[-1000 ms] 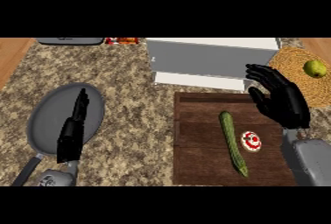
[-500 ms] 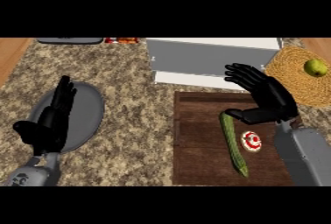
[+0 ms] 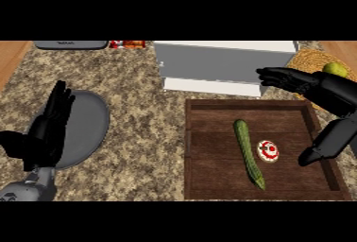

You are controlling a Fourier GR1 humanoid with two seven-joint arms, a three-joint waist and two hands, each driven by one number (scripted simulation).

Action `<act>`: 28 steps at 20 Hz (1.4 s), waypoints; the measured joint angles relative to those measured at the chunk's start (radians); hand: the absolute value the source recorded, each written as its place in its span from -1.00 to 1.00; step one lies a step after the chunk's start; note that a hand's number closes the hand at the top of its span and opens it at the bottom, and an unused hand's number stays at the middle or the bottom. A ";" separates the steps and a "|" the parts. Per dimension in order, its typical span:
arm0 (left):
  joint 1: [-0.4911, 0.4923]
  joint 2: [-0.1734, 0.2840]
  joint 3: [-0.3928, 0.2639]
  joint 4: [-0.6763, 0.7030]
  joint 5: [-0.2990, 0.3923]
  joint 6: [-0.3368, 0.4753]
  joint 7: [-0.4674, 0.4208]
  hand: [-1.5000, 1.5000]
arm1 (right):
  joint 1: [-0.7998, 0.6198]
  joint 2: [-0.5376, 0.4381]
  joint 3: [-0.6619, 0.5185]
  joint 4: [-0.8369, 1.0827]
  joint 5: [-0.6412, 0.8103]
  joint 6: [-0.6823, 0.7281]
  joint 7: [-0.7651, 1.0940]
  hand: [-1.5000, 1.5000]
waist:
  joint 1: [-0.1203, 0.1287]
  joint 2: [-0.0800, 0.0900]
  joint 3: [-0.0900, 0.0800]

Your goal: Pick the squash from the tray and place it in the tiered shelf

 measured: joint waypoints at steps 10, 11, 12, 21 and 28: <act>0.002 0.000 0.004 -0.026 -0.007 0.001 0.034 0.00 | -0.117 -0.120 0.171 -0.276 0.305 0.031 0.227 -1.00 | -0.001 -0.001 -0.001; 0.005 0.005 0.012 -0.023 -0.002 -0.011 0.030 0.00 | -0.115 -0.118 0.182 -0.292 0.330 0.029 0.250 -1.00 | -0.001 0.000 -0.001; 0.003 0.005 0.021 -0.015 0.001 -0.018 0.025 0.00 | -0.108 -0.108 0.198 -0.311 0.356 0.024 0.275 -1.00 | -0.002 0.001 -0.001; 0.007 -0.015 0.037 -0.020 -0.015 -0.034 0.028 0.00 | -0.058 -0.021 0.356 -0.377 0.666 -0.009 0.384 -1.00 | 0.000 0.005 0.000; 0.018 -0.038 0.050 -0.039 -0.034 -0.048 0.041 0.00 | -0.011 0.024 0.396 -0.339 0.856 0.015 0.402 -1.00 | 0.001 0.005 0.001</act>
